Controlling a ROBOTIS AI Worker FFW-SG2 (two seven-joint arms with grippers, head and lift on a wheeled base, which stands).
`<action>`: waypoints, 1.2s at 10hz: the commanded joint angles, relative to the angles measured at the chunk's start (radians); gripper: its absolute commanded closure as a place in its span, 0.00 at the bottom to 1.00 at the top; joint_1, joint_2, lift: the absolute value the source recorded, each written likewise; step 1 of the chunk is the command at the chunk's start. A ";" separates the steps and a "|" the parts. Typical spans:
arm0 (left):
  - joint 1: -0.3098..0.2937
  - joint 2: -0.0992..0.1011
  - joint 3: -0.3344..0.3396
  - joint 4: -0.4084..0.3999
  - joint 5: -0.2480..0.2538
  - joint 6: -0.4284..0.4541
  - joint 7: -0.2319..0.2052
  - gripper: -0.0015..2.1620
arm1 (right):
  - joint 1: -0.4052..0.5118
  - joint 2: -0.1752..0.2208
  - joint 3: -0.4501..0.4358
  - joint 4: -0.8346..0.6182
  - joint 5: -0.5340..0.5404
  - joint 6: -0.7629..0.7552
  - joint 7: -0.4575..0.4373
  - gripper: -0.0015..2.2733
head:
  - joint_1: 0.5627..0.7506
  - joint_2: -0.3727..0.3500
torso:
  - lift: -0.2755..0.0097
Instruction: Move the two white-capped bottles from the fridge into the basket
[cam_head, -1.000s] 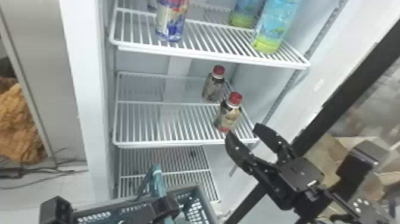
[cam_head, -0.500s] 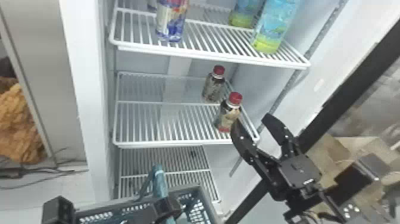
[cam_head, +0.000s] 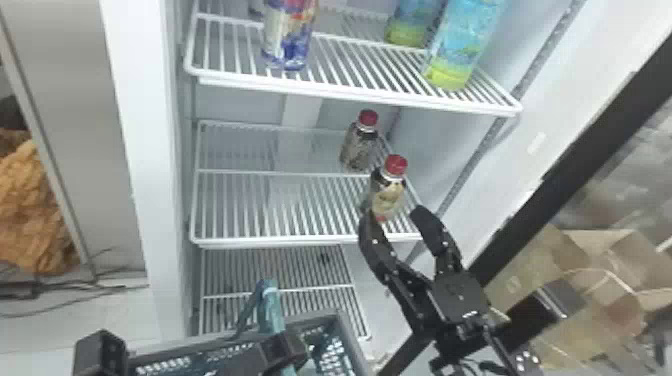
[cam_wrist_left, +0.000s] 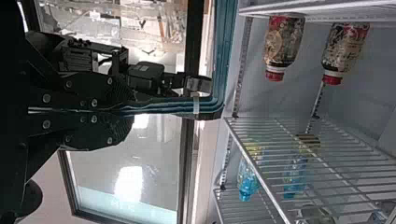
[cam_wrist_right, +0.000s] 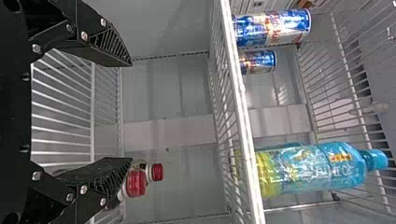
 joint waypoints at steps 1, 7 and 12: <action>0.003 0.000 0.002 0.000 0.000 0.000 0.000 0.52 | 0.007 0.000 0.002 -0.002 -0.007 0.000 -0.007 0.16 | 0.70 0.03 | 0.05; -0.004 0.005 -0.006 0.000 0.000 0.002 0.000 0.52 | 0.014 0.001 0.004 -0.012 -0.017 0.000 -0.016 0.16 | 0.70 0.03 | 0.05; -0.004 0.006 -0.008 0.000 0.000 0.010 0.000 0.52 | 0.016 0.001 0.004 -0.012 -0.017 0.000 -0.016 0.16 | 0.70 0.03 | 0.05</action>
